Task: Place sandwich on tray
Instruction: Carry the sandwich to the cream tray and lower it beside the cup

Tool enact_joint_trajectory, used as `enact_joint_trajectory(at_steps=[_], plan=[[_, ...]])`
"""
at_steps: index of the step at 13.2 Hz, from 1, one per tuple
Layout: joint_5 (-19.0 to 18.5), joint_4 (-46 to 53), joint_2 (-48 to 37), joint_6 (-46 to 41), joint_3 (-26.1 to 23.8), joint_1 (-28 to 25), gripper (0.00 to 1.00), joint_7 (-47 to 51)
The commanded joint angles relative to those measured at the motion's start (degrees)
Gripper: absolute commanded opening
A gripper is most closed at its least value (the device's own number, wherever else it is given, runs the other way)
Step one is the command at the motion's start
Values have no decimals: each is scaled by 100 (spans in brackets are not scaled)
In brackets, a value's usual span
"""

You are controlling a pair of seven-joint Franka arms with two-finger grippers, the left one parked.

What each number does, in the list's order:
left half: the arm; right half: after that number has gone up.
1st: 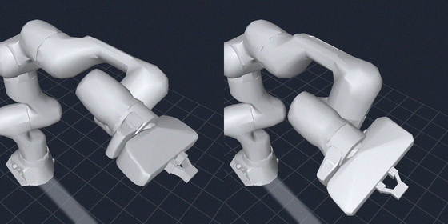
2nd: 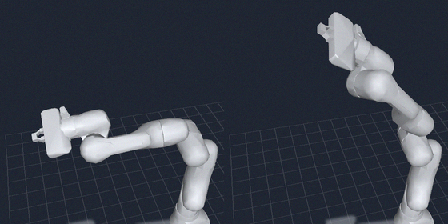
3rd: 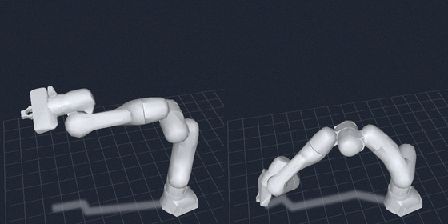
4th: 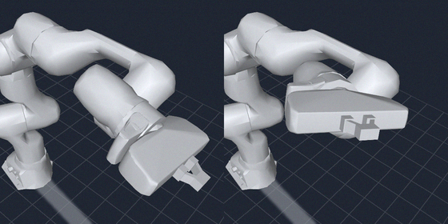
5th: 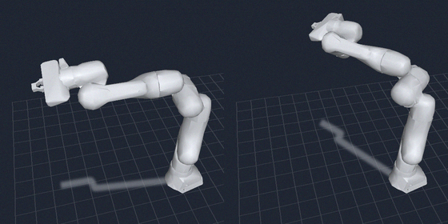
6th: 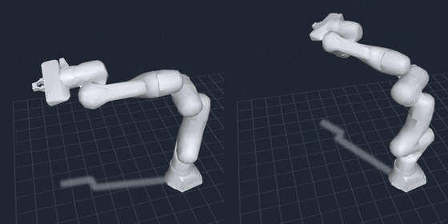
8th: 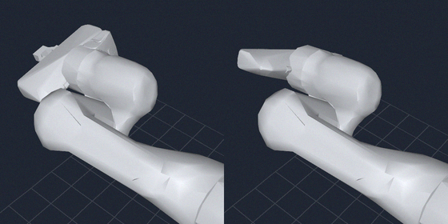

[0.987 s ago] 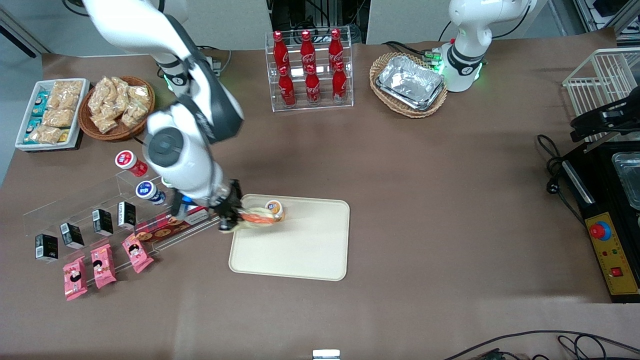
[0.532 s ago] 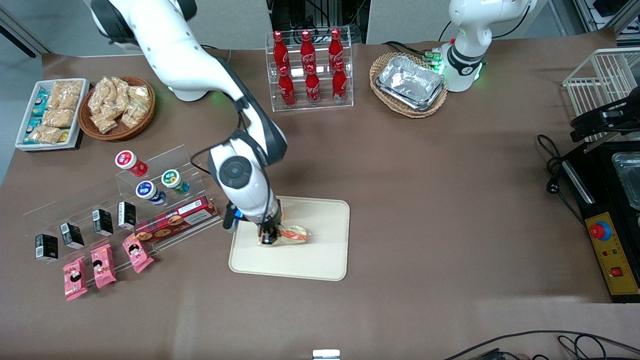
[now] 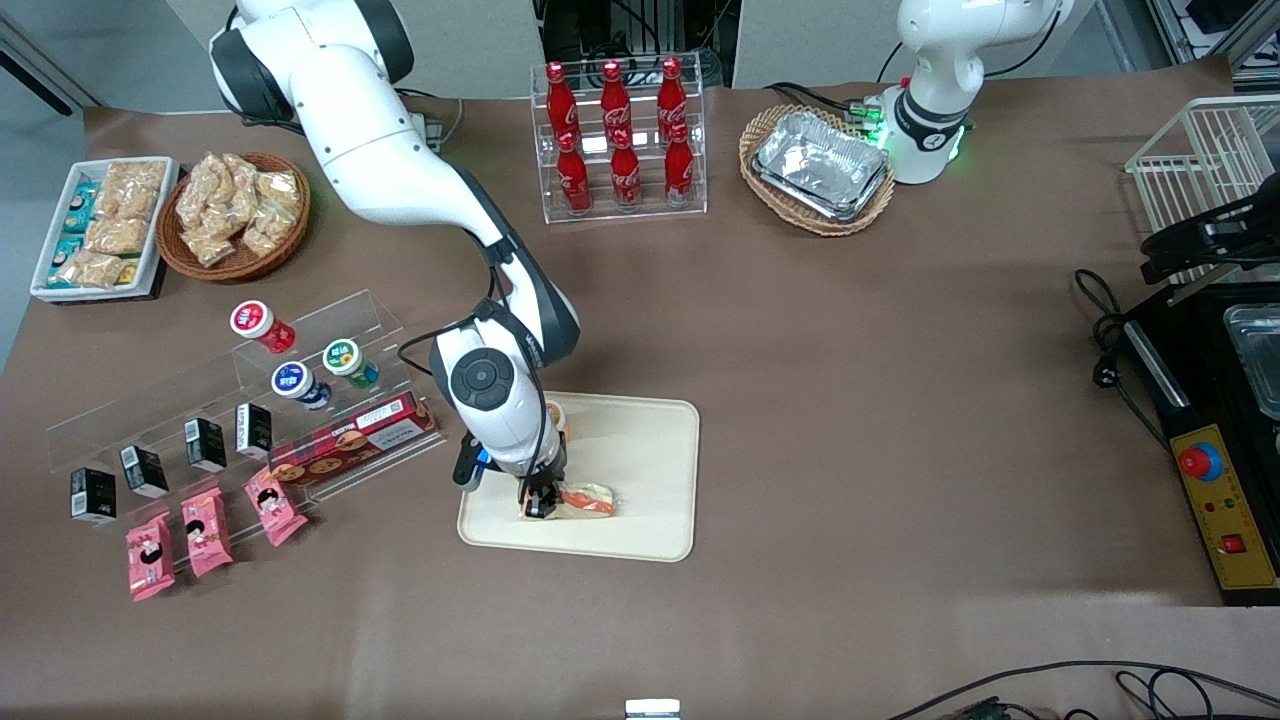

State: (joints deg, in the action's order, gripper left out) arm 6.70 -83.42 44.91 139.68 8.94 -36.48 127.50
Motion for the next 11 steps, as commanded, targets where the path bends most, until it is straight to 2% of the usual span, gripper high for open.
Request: enact_joint_trajectory(at_steps=[1, 2, 3, 4, 5, 11], plan=[[42, 274, 247, 200, 12, 44, 4, 64], [42, 274, 264, 243, 12, 62, 11, 73], [68, 274, 282, 252, 12, 71, 47, 125], [94, 274, 299, 252, 12, 88, 91, 308], [68, 274, 308, 261, 29, 132, 100, 449], [24, 274, 203, 314, 38, 123, 100, 424]])
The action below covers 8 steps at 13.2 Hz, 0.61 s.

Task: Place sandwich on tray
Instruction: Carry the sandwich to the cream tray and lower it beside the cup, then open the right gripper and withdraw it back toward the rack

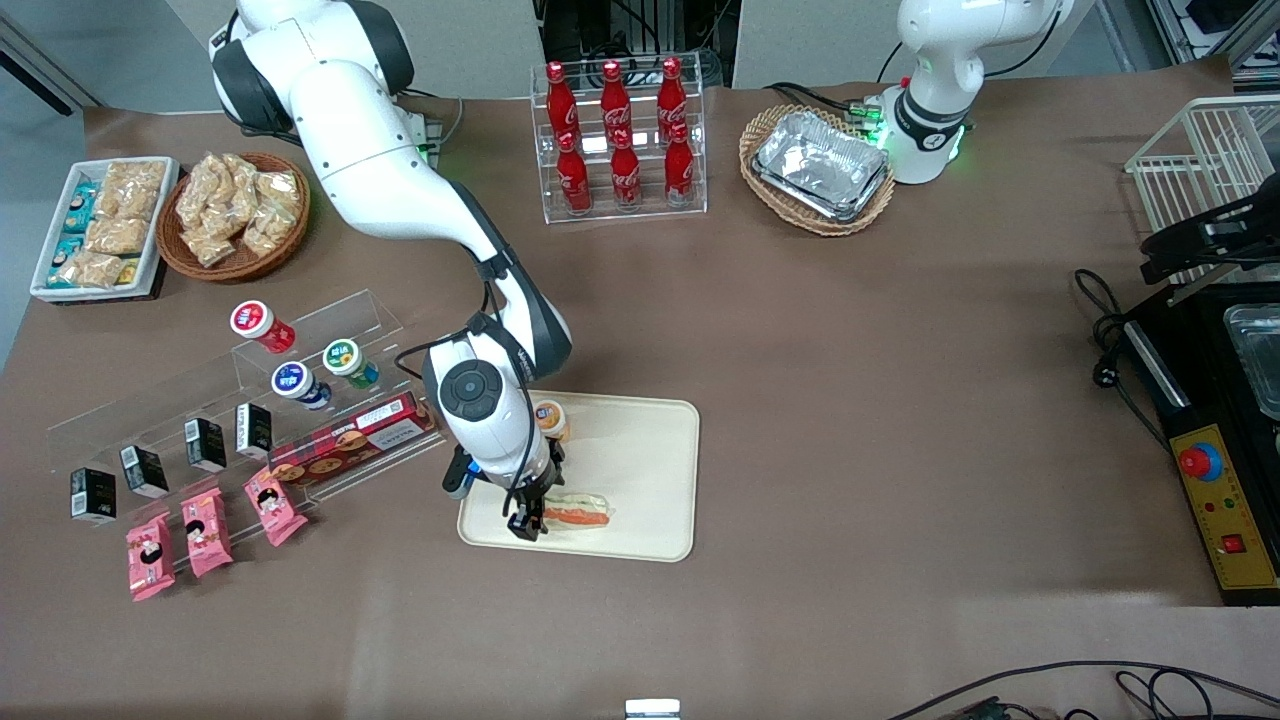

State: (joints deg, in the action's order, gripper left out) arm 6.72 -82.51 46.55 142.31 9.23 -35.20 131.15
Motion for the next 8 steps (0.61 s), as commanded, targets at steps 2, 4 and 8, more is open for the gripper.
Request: enact_joint_trajectory(at_steps=[2, 4, 8], plan=[[40, 174, -171, -1, 8, 4, 100, 51], [-82, 60, -452, -263, 43, -4, 100, -2], [-92, 33, -1278, -1456, 9, 390, 100, -1043]])
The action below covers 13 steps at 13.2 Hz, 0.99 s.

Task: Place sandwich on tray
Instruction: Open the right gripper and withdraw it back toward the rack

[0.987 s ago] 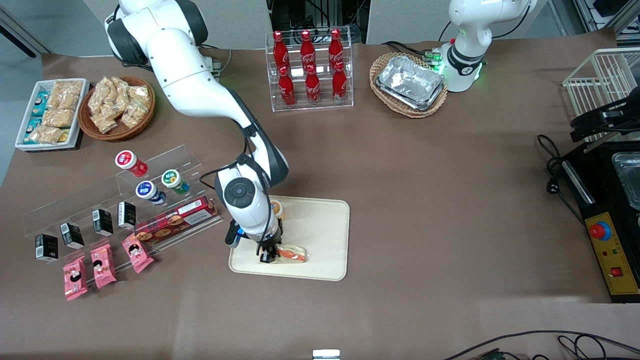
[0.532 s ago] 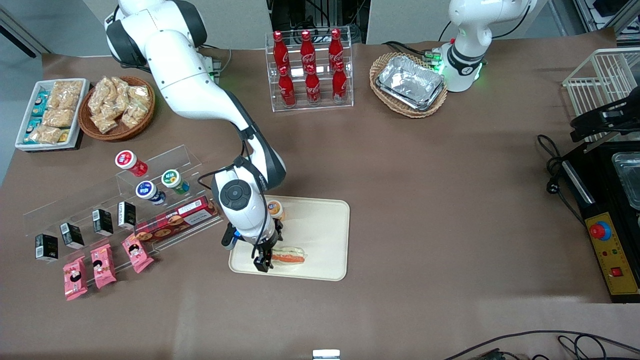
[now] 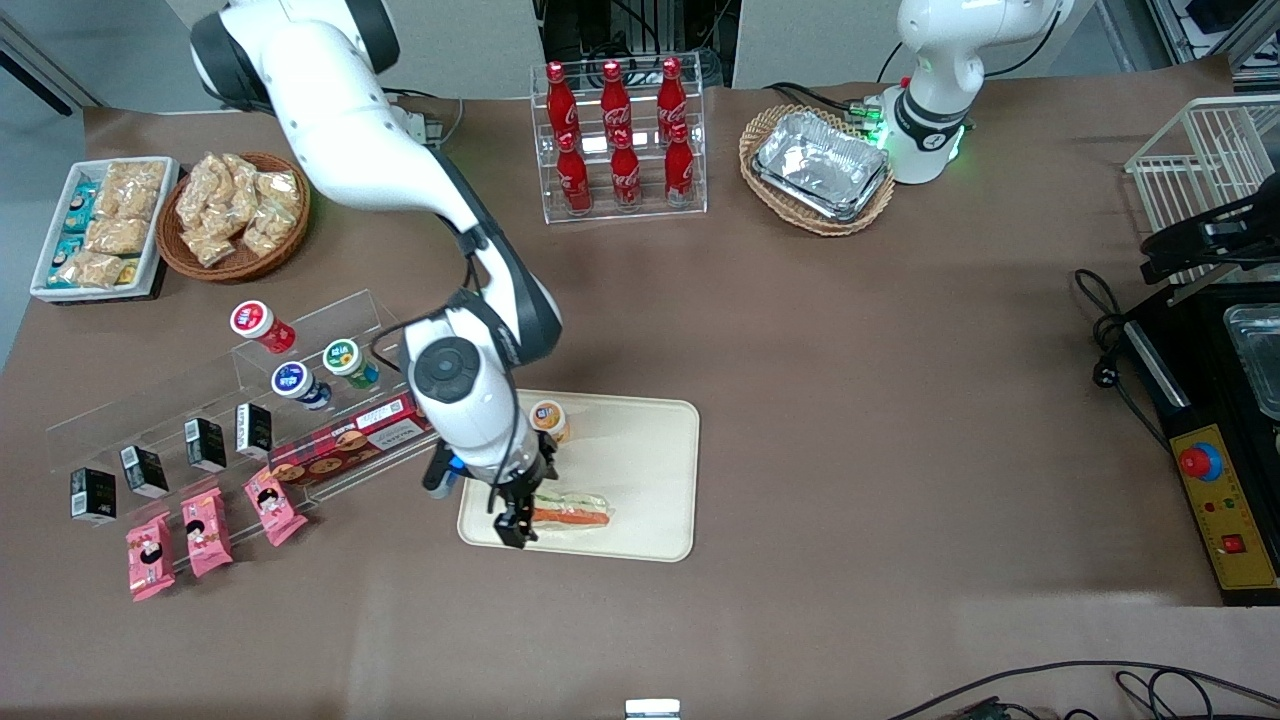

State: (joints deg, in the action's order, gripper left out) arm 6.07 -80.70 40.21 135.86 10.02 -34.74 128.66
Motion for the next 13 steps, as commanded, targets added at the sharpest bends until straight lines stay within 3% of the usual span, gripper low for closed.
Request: enact_joint_trajectory(at_steps=[1, 4, 7, 10, 13], plan=[[-9, -148, -872, -1346, -53, 380, 100, -1443], [191, -209, -1567, -2771, -70, 950, 100, -3920], [483, -227, -2077, -3520, -52, 1601, 100, -5863], [422, -446, -2351, -3794, -44, 2347, 100, -8332], [141, -543, -2623, -3908, -9, 2823, 100, -9880]])
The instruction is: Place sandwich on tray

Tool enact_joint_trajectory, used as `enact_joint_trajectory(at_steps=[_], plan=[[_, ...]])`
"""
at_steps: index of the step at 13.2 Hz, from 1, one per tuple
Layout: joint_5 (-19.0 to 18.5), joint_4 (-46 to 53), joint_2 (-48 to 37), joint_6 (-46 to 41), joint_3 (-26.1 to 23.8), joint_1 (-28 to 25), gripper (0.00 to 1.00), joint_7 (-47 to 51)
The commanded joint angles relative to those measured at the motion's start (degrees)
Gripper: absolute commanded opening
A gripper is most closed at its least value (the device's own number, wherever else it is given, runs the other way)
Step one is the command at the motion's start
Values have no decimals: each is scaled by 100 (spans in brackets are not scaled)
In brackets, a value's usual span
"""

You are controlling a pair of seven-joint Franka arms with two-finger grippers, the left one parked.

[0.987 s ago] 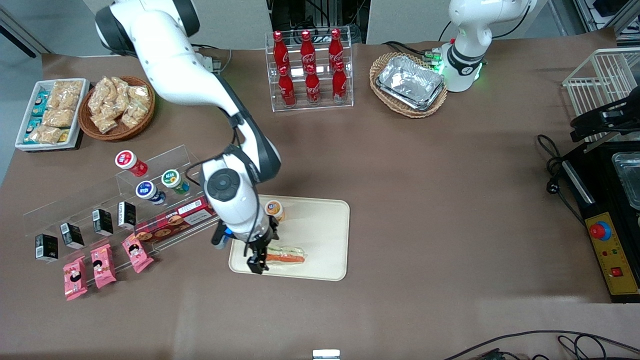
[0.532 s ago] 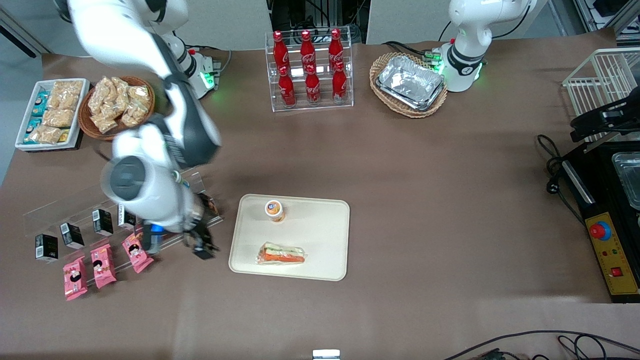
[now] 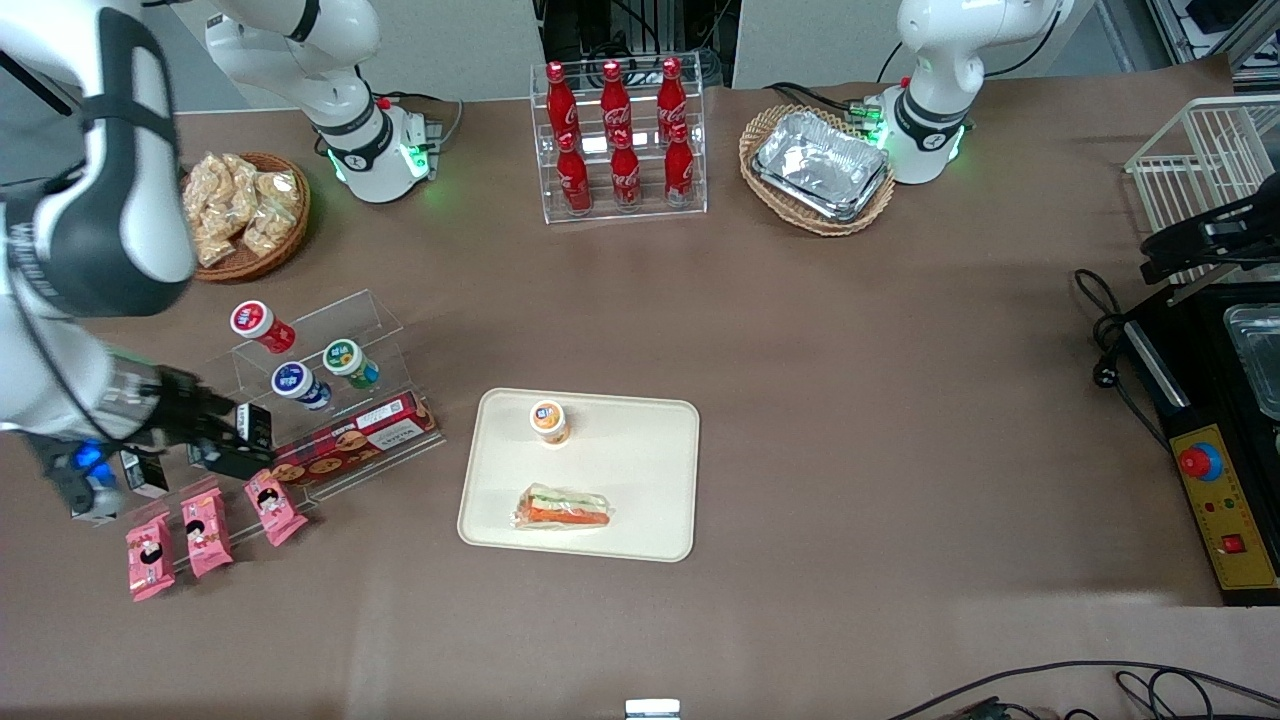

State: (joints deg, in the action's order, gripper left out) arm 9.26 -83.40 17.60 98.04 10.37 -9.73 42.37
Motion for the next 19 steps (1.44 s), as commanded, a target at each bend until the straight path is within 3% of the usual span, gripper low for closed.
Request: enact_joint_trajectory(at_steps=[1, 2, 4, 8, 10, 19], plan=[[-423, -317, -449, -171, -35, 505, 100, -1936], [-660, -387, -537, -206, -44, 751, 100, -2535], [-706, -405, -731, -224, -35, 937, 100, -3180], [-741, -370, -1162, -505, -79, 912, 100, -3400], [-829, -379, -1241, -680, -88, 885, 100, -4259], [-838, -405, -1602, -1050, -88, 885, 100, -4413]])
